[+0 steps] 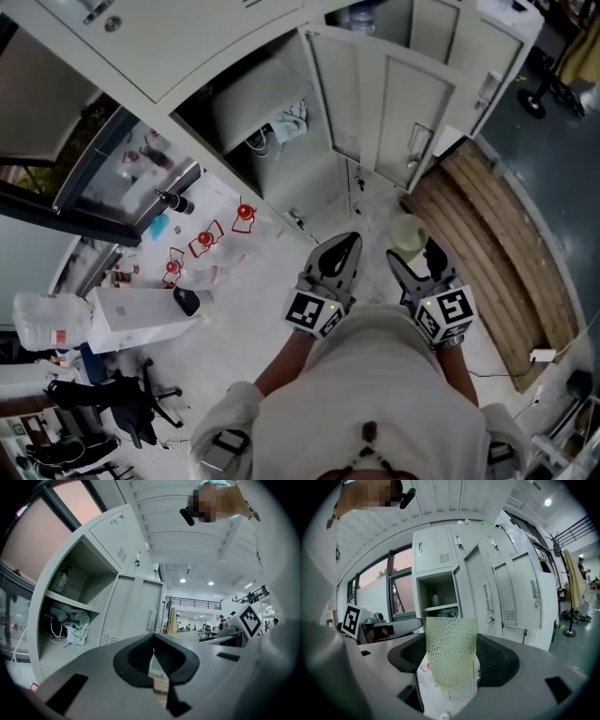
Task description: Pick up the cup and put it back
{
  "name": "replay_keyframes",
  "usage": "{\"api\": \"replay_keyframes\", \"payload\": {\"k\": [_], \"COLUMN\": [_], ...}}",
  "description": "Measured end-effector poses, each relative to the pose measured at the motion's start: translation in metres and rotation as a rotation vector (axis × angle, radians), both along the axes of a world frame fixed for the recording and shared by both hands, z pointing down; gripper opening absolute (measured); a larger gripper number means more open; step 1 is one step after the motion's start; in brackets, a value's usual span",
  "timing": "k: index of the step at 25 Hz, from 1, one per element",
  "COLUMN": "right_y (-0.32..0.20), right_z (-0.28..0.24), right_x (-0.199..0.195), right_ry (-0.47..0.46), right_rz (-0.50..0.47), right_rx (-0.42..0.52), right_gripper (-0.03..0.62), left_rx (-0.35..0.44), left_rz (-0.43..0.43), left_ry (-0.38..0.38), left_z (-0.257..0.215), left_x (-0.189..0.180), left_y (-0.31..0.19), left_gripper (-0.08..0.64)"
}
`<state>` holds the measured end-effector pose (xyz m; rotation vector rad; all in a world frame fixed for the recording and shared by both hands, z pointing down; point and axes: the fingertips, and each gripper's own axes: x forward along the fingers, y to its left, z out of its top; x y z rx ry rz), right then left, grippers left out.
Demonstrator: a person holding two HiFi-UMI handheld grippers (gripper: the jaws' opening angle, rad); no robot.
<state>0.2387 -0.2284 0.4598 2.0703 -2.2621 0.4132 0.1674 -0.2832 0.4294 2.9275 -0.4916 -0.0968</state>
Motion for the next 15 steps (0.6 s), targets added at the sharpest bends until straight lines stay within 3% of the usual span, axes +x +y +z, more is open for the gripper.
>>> {"api": "replay_keyframes", "payload": {"k": [7,15], "right_y": [-0.082,-0.182], "right_z": [-0.009,-0.045], "right_x": [-0.025,-0.068], "right_ry": [0.003,0.077], "right_rz": [-0.069,-0.178], "right_rx": [0.018,0.107], "right_gripper": [0.339,0.339], "left_rx": [0.011,0.030], "left_rz": [-0.068,-0.144], "left_ry": [0.027,0.036], "left_z": [-0.012,-0.024], "left_x": [-0.029,-0.086], "left_y": [-0.074,-0.134], "left_gripper": [0.008,0.009]}}
